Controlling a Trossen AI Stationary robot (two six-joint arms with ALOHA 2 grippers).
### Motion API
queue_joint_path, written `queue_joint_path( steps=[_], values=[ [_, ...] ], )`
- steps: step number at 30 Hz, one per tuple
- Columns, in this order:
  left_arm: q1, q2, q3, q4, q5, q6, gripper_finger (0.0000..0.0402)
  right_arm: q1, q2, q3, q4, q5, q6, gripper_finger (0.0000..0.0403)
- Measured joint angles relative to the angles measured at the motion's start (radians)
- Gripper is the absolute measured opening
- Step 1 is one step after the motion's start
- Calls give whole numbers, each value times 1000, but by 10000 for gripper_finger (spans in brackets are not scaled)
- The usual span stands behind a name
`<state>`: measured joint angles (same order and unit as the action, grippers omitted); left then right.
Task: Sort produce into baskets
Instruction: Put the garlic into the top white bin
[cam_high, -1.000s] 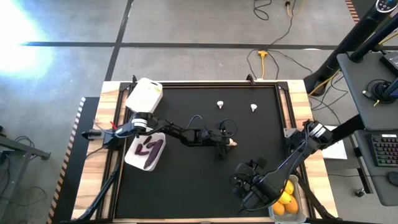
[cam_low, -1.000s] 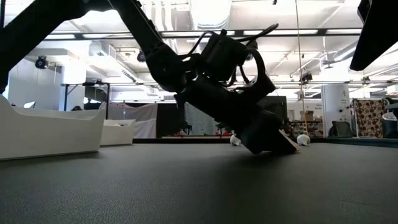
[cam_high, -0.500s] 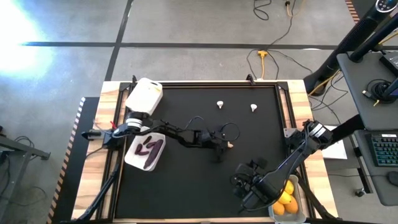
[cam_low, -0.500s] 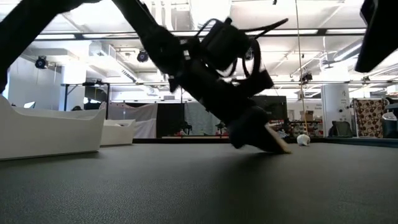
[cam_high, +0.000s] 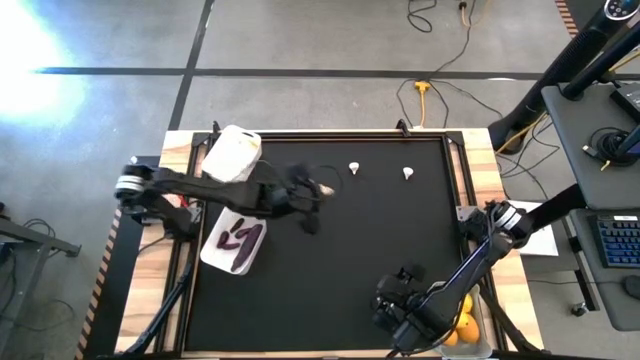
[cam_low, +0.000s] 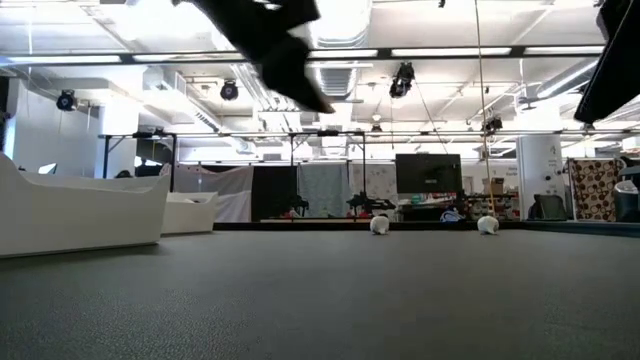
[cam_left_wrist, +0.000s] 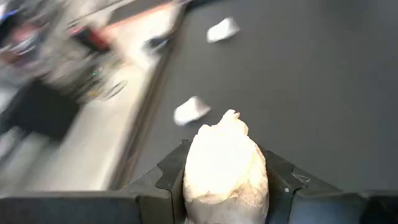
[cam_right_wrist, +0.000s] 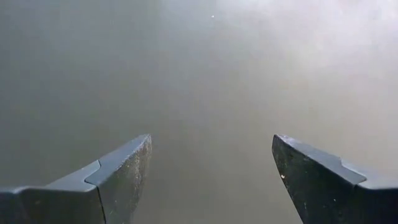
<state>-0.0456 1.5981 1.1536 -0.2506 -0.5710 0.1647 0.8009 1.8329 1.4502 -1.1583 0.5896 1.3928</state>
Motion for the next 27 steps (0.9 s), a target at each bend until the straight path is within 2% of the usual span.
queue_joint_path(
  steps=[3,6,11,14,18,20,24,27],
  values=[
    [26,-113,-22,-231,-104,-83,115,0,19,0,14,16,-45,327],
    [82,-216,-21,-452,-124,-185,115,-3,35,-1,21,21,-68,326],
    [261,-314,-42,-712,-126,-312,116,-3,49,-2,20,81,-66,326],
    [406,-347,-81,-788,-124,-380,116,-3,50,-2,23,116,-69,327],
    [590,-361,-175,-758,-115,-400,117,-3,51,-2,22,119,-69,326],
    [672,-357,-225,-681,-52,-402,117,-3,51,-2,24,121,-78,327],
    [800,-318,-315,-486,151,-412,118,-6,51,-2,23,130,-84,326],
    [847,-265,-346,-419,167,-435,118,-8,51,-2,26,129,-84,327]
  ],
)
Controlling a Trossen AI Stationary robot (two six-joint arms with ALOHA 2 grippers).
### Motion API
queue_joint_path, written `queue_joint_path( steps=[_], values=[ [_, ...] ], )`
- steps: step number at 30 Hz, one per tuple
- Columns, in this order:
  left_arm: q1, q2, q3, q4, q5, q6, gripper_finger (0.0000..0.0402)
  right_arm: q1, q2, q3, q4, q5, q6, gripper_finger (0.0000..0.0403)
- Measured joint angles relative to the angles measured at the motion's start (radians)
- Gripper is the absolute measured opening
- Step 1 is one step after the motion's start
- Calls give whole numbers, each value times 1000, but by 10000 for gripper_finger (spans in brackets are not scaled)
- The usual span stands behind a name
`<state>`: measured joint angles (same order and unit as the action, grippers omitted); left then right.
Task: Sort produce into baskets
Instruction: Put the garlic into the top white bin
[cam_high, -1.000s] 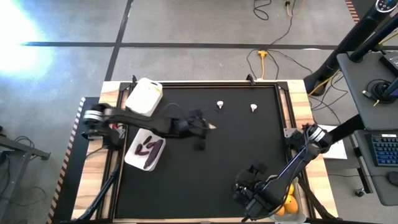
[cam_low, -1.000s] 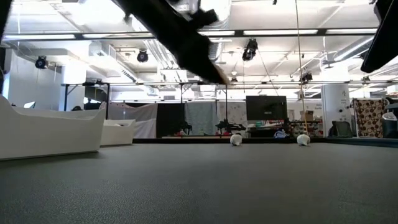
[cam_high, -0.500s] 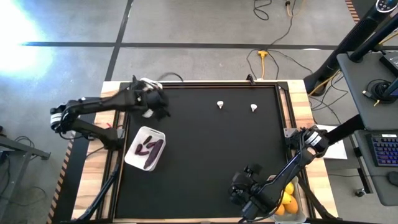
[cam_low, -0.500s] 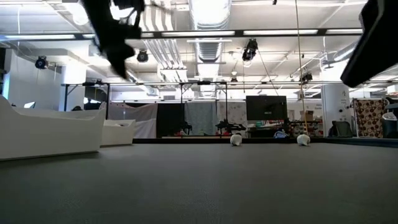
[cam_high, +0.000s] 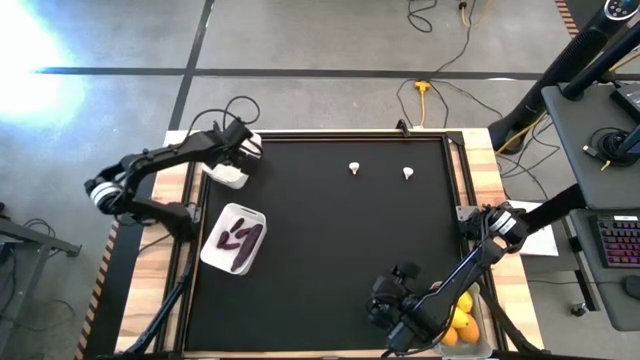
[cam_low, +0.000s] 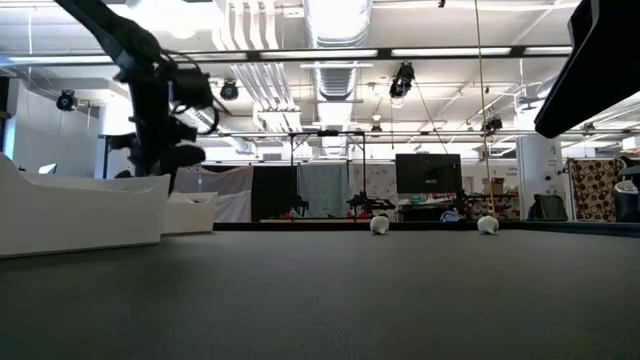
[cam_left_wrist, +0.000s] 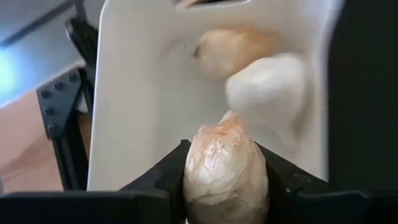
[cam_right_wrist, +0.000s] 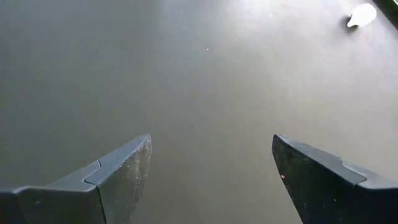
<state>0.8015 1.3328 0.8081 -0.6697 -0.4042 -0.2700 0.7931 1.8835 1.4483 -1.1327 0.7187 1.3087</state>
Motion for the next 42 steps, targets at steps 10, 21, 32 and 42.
queue_joint_path(
  steps=[10,21,32,42],
  values=[
    [22,172,18,11,-33,21,184,0,0,0,10,-1,-1,326],
    [1,165,376,-345,41,48,269,-6,0,0,11,-16,-49,326],
    [-363,123,330,288,213,25,275,-22,0,0,9,-14,-66,326],
    [-517,475,210,988,159,-137,275,-50,-20,0,-60,-11,-114,325]
  ],
)
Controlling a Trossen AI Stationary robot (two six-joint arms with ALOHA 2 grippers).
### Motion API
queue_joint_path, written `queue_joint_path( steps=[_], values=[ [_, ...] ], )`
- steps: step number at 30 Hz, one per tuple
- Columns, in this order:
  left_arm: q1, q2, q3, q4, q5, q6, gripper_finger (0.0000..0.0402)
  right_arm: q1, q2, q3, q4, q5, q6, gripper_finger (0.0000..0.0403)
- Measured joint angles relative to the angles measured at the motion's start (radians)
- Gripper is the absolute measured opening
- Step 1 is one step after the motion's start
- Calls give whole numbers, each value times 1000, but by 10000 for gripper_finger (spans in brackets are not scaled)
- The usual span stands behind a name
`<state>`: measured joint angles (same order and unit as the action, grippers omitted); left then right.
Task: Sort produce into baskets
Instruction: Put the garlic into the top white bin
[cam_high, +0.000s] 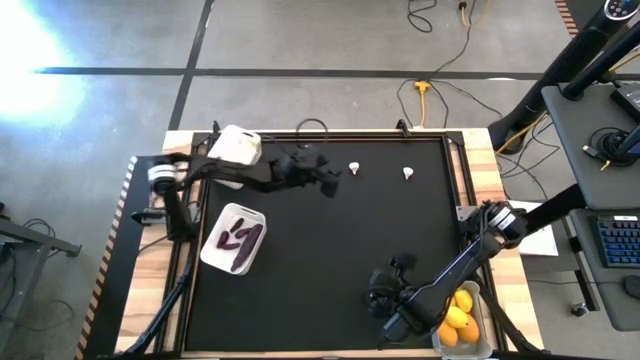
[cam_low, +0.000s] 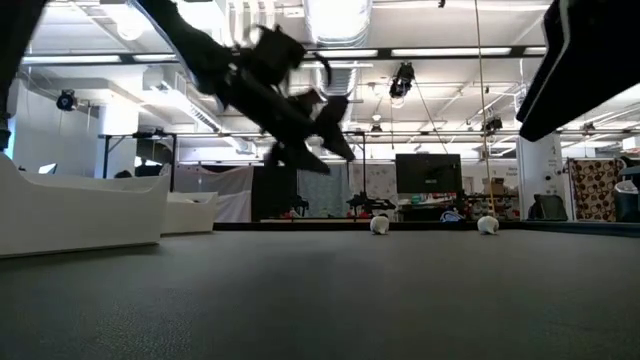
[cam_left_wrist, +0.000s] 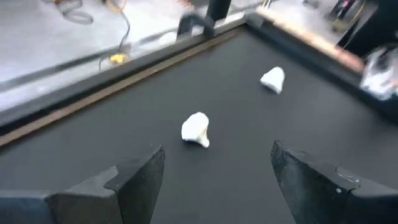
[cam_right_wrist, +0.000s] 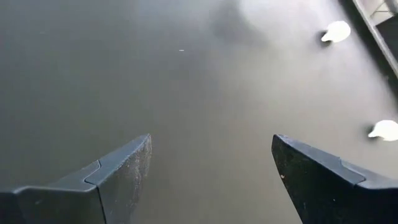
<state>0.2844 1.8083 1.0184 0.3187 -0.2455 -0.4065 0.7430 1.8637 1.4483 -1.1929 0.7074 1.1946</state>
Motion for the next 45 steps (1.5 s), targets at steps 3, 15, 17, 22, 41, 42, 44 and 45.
queue_joint_path(
  steps=[3,15,17,22,41,42,44,45],
  values=[
    [-4,120,81,-33,0,-5,275,-19,-18,0,-46,-1,-32,325],
    [-25,390,422,-238,-151,-47,282,-107,-108,1,-108,2,-145,325],
    [-35,414,473,-288,-213,-50,287,-108,-110,1,-107,2,-155,325],
    [-41,473,634,-460,-211,-65,300,-106,-111,1,-109,-1,-171,325],
    [-13,770,1269,-1080,-165,-23,264,-120,-111,1,-111,-14,-278,325],
    [-13,767,1267,-1094,-162,-24,262,-120,-111,1,-110,-17,-278,325],
    [-13,766,1266,-1106,-139,-20,257,-120,-111,1,-109,-25,-273,325],
    [-13,766,1265,-1109,-128,-10,255,-120,-111,1,-108,-27,-270,325]
  ],
)
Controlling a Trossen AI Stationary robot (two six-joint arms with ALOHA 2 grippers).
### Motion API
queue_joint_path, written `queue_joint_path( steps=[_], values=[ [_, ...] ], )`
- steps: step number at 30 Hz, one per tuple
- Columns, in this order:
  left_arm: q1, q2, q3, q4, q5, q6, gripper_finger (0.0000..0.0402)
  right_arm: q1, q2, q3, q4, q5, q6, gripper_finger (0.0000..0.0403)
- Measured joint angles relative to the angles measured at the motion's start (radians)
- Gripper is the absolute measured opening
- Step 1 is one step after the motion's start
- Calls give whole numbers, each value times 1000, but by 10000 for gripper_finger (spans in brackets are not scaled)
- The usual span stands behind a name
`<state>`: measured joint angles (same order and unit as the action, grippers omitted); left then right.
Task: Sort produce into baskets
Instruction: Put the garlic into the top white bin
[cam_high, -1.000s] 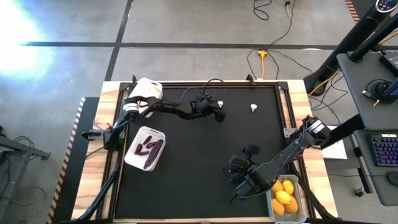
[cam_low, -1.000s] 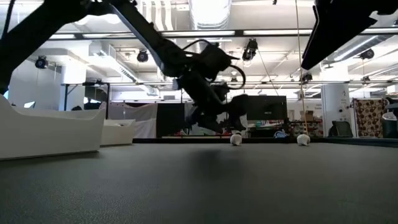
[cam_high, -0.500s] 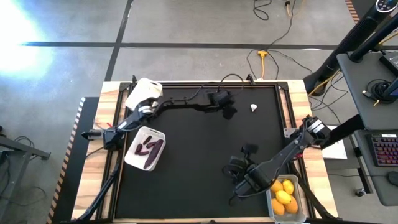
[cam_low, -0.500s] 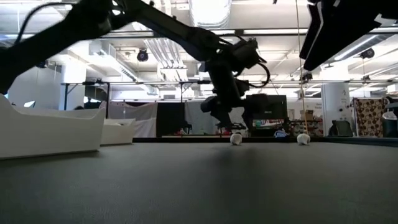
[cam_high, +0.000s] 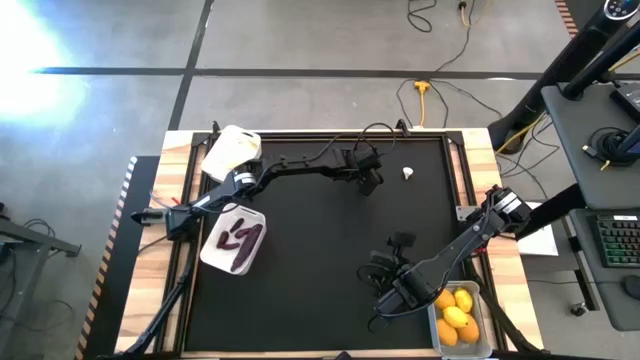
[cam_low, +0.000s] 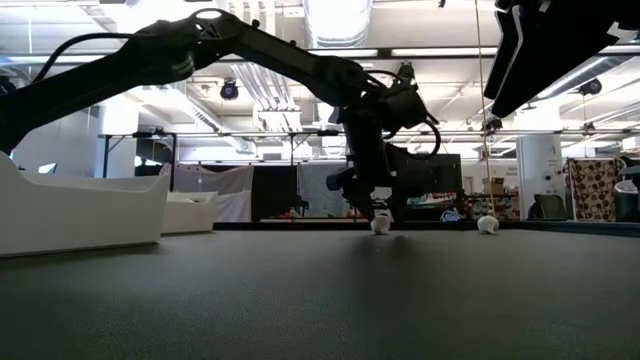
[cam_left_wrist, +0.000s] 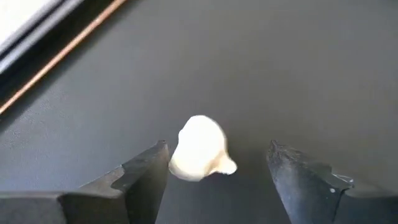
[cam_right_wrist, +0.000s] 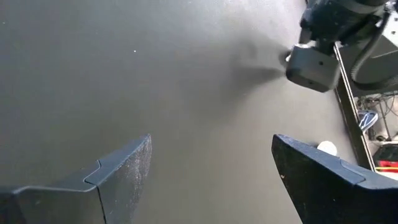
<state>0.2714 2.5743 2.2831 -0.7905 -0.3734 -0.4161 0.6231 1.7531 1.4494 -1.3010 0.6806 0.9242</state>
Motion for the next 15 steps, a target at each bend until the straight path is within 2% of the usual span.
queue_joint_path(
  steps=[7,10,12,15],
  values=[
    [-25,0,7,-35,84,66,230,0,0,0,1,0,8,325],
    [-53,0,7,-38,88,67,223,0,0,0,1,0,8,325],
    [-68,-2,7,-23,57,67,222,0,0,0,0,0,8,325],
    [-79,-2,7,-11,-61,53,223,0,0,0,0,0,9,325]
  ],
)
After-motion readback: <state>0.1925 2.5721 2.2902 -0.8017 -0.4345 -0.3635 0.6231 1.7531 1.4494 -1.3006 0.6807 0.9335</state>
